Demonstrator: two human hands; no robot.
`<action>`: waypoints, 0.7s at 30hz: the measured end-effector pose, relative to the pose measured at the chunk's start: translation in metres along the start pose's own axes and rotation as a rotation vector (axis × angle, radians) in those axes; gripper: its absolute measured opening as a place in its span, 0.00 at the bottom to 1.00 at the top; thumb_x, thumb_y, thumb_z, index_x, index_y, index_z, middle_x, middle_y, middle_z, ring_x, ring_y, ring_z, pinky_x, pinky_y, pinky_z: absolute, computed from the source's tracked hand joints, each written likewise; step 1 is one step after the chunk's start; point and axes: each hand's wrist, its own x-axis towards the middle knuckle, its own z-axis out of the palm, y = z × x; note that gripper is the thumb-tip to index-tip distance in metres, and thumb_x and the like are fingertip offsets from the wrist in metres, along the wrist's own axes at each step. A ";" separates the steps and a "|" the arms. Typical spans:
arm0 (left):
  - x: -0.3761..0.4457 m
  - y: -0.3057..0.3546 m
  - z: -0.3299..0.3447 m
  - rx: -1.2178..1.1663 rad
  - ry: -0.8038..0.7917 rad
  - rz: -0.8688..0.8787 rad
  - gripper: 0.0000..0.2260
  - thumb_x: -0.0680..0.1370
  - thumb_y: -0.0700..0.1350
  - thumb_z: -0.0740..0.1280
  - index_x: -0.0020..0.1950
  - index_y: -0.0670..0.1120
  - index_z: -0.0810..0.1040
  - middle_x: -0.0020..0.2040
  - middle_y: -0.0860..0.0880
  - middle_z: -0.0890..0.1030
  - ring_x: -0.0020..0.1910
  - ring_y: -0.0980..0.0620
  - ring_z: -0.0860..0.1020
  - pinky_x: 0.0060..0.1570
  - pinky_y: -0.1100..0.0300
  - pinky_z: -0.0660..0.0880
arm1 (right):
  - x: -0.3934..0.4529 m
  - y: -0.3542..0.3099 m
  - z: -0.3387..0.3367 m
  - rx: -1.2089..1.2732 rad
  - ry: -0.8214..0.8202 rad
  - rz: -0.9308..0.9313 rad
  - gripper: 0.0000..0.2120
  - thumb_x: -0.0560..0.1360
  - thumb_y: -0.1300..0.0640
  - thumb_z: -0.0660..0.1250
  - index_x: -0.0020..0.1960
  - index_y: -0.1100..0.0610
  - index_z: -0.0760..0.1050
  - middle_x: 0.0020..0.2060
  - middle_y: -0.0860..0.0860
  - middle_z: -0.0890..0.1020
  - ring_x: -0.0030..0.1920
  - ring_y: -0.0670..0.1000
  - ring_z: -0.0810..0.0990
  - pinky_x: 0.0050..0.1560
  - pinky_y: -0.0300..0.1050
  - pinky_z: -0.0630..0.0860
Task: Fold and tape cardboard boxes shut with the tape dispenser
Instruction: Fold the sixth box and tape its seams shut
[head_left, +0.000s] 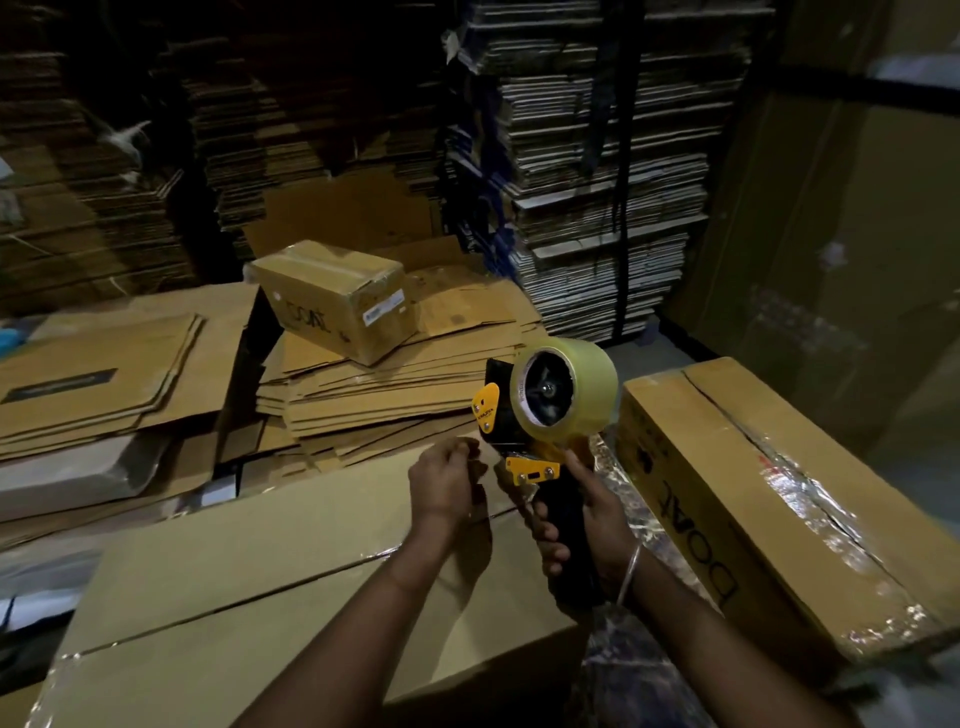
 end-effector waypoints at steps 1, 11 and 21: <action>0.001 0.009 0.000 -0.183 -0.089 -0.159 0.13 0.83 0.49 0.61 0.49 0.43 0.80 0.42 0.41 0.83 0.37 0.45 0.82 0.36 0.52 0.80 | 0.000 0.000 0.001 0.014 -0.002 -0.002 0.33 0.71 0.28 0.57 0.35 0.59 0.71 0.28 0.53 0.66 0.21 0.50 0.63 0.25 0.40 0.62; -0.003 0.059 -0.008 -0.554 -0.602 -0.741 0.21 0.82 0.56 0.59 0.55 0.38 0.76 0.43 0.39 0.84 0.38 0.42 0.85 0.40 0.52 0.81 | -0.007 -0.012 0.013 0.009 -0.022 -0.041 0.32 0.73 0.29 0.55 0.36 0.59 0.71 0.28 0.53 0.67 0.23 0.50 0.64 0.25 0.40 0.64; -0.014 0.064 -0.001 -0.606 -0.548 -0.766 0.12 0.83 0.44 0.58 0.49 0.37 0.76 0.37 0.38 0.84 0.39 0.42 0.82 0.30 0.53 0.82 | -0.013 -0.010 0.009 0.013 -0.038 -0.070 0.33 0.68 0.26 0.61 0.36 0.58 0.71 0.29 0.52 0.67 0.23 0.49 0.64 0.26 0.41 0.64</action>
